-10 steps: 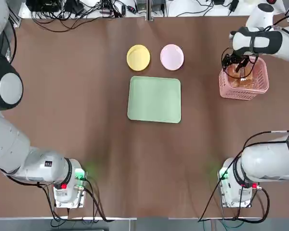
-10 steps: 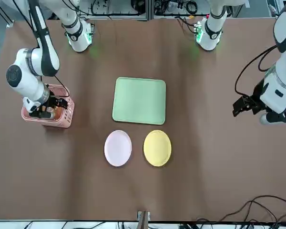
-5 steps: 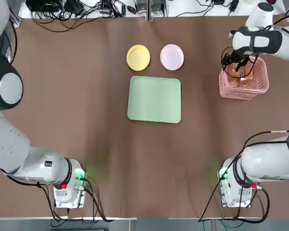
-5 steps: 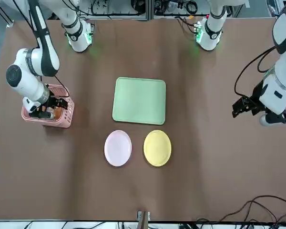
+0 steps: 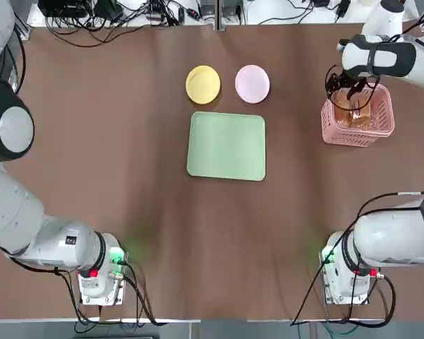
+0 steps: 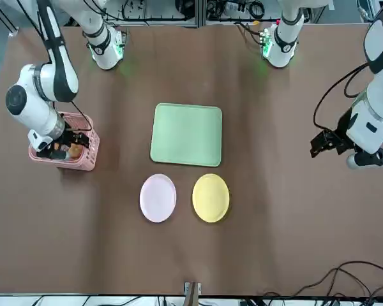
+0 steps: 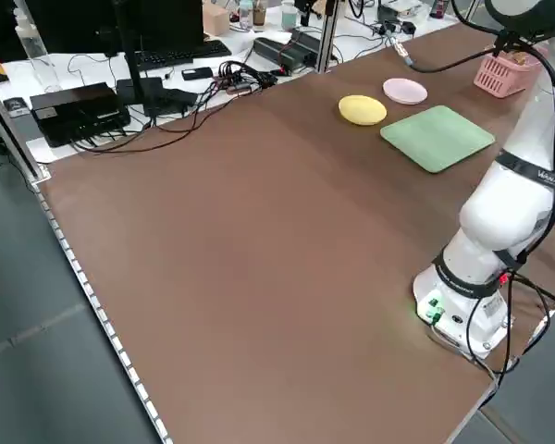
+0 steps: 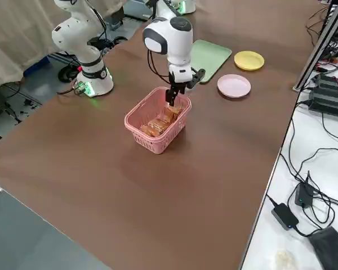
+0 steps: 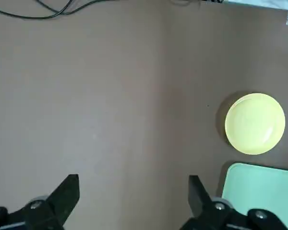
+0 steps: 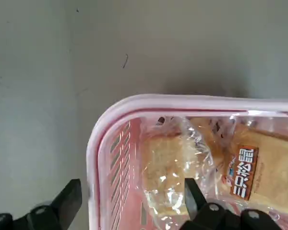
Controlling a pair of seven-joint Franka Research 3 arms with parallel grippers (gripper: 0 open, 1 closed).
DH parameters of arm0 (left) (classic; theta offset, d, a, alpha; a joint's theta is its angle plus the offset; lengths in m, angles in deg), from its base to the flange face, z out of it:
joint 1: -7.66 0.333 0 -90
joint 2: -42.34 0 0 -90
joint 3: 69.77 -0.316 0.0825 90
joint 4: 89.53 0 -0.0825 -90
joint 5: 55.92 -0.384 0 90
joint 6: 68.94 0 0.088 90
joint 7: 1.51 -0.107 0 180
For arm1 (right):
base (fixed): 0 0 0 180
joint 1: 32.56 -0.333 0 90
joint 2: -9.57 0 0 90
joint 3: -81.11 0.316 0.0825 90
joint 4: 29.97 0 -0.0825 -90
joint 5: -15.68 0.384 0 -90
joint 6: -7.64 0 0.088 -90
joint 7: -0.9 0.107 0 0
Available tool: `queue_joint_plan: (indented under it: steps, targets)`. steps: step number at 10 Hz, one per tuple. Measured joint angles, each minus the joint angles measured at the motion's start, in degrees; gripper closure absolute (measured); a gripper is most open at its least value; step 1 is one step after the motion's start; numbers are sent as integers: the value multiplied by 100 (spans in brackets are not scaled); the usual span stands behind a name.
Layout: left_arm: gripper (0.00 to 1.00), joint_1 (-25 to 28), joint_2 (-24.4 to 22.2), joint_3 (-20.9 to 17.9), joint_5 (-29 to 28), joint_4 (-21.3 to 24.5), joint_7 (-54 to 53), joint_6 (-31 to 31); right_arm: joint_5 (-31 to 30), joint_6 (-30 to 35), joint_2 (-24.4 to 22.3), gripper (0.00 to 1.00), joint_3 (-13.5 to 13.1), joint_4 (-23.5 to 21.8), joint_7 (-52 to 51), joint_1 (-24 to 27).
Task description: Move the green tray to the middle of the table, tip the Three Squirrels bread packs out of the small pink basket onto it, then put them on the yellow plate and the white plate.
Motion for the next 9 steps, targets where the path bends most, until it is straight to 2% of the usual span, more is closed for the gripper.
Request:
queue_joint_plan:
  steps: [4,9]
  targets:
    - [0,-10,21,2,0,8,0,-45,0,0,-58,5,33,40,-16,-37]
    - [0,-41,24,4,0,11,0,-58,10,117,-73,5,51,43,-8,-469]
